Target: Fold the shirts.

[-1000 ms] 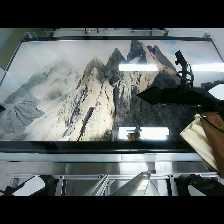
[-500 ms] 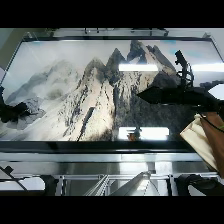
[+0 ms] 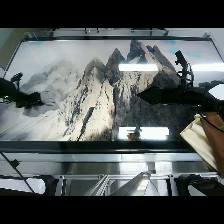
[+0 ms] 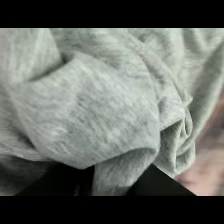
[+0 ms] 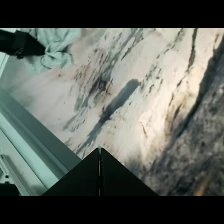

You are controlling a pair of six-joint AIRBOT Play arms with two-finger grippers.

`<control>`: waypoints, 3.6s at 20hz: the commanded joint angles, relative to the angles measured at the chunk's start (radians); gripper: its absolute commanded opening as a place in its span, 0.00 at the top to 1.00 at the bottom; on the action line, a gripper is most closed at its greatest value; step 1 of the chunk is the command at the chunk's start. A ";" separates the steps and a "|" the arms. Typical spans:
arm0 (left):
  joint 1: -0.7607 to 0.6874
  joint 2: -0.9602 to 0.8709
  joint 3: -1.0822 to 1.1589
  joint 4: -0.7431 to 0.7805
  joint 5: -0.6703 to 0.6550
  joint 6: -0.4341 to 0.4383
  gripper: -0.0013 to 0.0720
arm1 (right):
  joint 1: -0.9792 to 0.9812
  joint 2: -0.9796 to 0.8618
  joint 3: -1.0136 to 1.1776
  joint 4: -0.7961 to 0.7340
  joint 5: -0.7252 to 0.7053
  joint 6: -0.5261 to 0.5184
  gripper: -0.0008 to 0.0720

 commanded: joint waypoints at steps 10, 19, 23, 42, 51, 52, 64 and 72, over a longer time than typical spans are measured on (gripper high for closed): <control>-0.769 -0.018 0.125 -0.329 -0.030 0.098 0.54 | 0.001 0.000 0.000 0.001 -0.020 0.000 0.97; -0.505 -0.018 0.125 -0.330 0.286 -0.013 0.00 | -0.088 -0.028 -0.001 -0.248 0.047 0.229 0.52; -0.476 -0.018 -0.100 -0.421 0.135 0.002 0.03 | -0.159 -0.143 -0.035 -0.319 0.118 0.286 0.30; -0.533 -0.103 0.253 -0.431 0.214 0.006 0.96 | -0.220 -0.480 0.018 0.306 0.204 -0.198 0.97; -0.240 0.329 0.639 -0.431 0.271 -0.047 0.96 | -0.636 0.039 0.334 0.296 0.270 -0.081 0.97; -0.221 0.354 0.661 -0.432 0.275 -0.047 0.95 | -0.650 0.075 0.344 0.296 0.267 -0.080 0.97; -0.257 0.356 0.332 -0.431 0.303 -0.041 0.95 | -0.413 -0.061 0.343 0.151 0.275 -0.066 0.97; -0.212 0.039 0.167 -0.431 0.346 -0.034 0.02 | -0.410 -0.507 0.344 0.076 0.344 -0.025 0.39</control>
